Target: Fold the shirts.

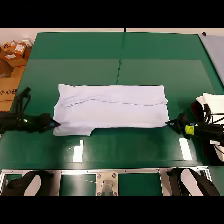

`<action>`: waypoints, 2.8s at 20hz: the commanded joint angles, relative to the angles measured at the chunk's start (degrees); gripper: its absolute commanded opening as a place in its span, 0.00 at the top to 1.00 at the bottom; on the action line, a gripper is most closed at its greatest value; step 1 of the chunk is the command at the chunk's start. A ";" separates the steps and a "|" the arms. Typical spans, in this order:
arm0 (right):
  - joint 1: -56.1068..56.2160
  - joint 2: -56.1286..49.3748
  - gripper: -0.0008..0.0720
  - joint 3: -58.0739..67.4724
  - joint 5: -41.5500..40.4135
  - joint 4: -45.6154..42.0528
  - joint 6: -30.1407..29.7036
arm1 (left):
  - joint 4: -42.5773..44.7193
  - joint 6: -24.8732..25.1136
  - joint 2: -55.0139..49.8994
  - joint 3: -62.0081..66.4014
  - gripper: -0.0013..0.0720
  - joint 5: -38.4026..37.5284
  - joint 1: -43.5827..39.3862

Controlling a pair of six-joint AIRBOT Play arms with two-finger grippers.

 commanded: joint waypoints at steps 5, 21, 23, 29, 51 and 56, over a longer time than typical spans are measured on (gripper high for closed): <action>8.70 -8.44 0.97 15.32 -5.40 2.62 1.77 | -6.49 4.28 -7.43 11.58 0.95 8.13 0.04; 14.95 -54.38 0.40 55.89 -15.74 5.01 -3.61 | -17.51 15.74 -49.27 33.40 0.01 28.96 -5.92; 10.67 -54.38 0.40 59.12 -6.08 0.35 -5.49 | -16.65 15.74 -49.00 37.97 0.01 20.46 -2.03; 2.80 -56.96 0.39 56.17 6.27 -6.86 -10.64 | -15.87 14.27 -48.70 41.70 0.66 9.31 2.08; 15.72 -39.10 0.97 66.12 19.52 1.36 -8.44 | -12.44 11.54 -53.83 41.64 0.95 36.15 -31.93; 17.70 -32.00 0.97 66.12 19.63 1.33 -7.74 | -23.67 11.28 -62.77 41.70 0.95 47.63 -47.21</action>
